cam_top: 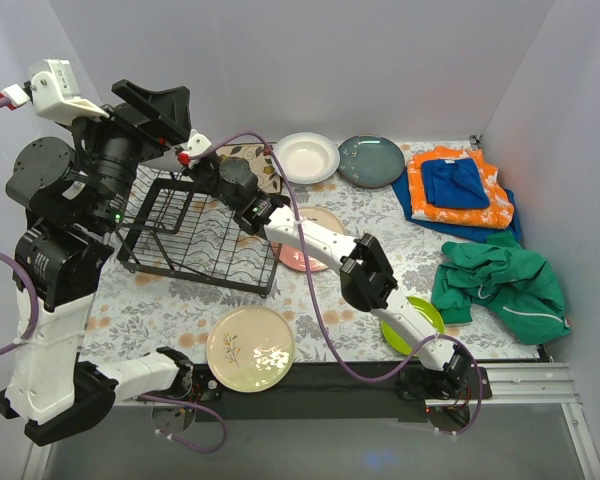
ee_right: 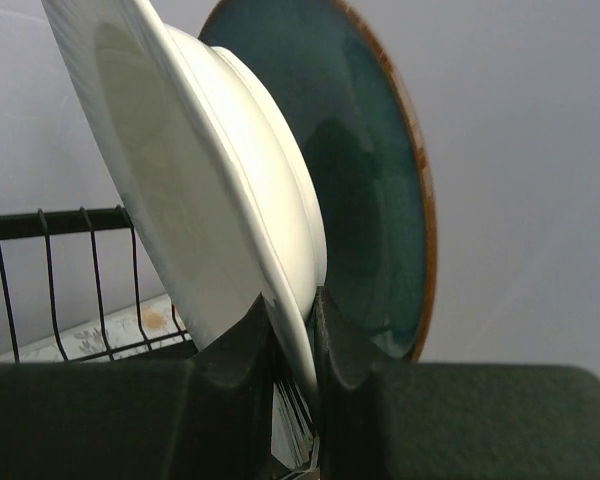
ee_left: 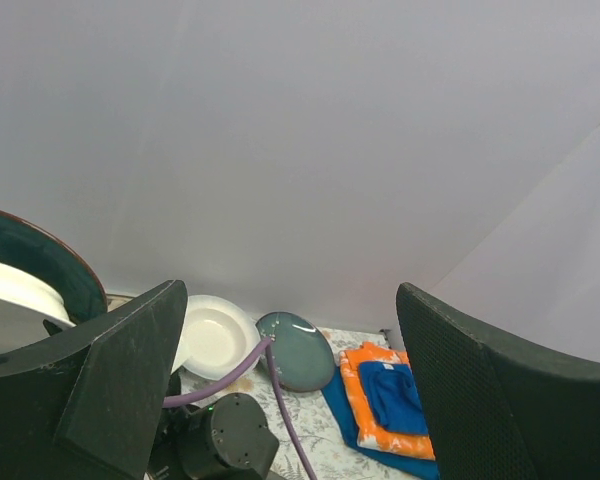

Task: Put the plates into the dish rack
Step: Insert the plate into the dish rack

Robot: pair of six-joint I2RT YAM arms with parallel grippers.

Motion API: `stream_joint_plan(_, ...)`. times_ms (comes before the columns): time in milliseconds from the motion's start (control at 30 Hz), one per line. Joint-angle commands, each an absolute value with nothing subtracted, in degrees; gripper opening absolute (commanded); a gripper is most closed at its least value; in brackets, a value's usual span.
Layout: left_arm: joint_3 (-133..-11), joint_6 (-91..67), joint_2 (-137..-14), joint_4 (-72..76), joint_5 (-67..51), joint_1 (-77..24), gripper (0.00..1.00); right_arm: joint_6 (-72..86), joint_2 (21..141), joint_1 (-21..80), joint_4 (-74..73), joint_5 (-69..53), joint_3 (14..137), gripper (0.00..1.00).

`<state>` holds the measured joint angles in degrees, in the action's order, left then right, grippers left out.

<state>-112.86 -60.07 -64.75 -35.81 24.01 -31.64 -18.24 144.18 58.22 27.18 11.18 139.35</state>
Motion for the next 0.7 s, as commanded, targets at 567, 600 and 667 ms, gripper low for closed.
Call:
stream_joint_plan(567, -111.4, -59.2, -63.5, -35.8, 25.2, -31.6, 0.85, -16.7, 140.8, 58.6, 40.7, 14.2, 146.1, 0.01)
stream_joint_plan(600, -111.3, -59.2, -63.5, -35.6, 25.3, -31.6, 0.85, -16.7, 140.7, 58.6, 40.7, 14.1, 146.1, 0.01)
stream_joint_plan(667, -110.9, -59.2, -63.2, -35.4, 25.4, -31.6, 0.85, -16.7, 140.4, 58.6, 40.7, 14.3, 146.1, 0.01)
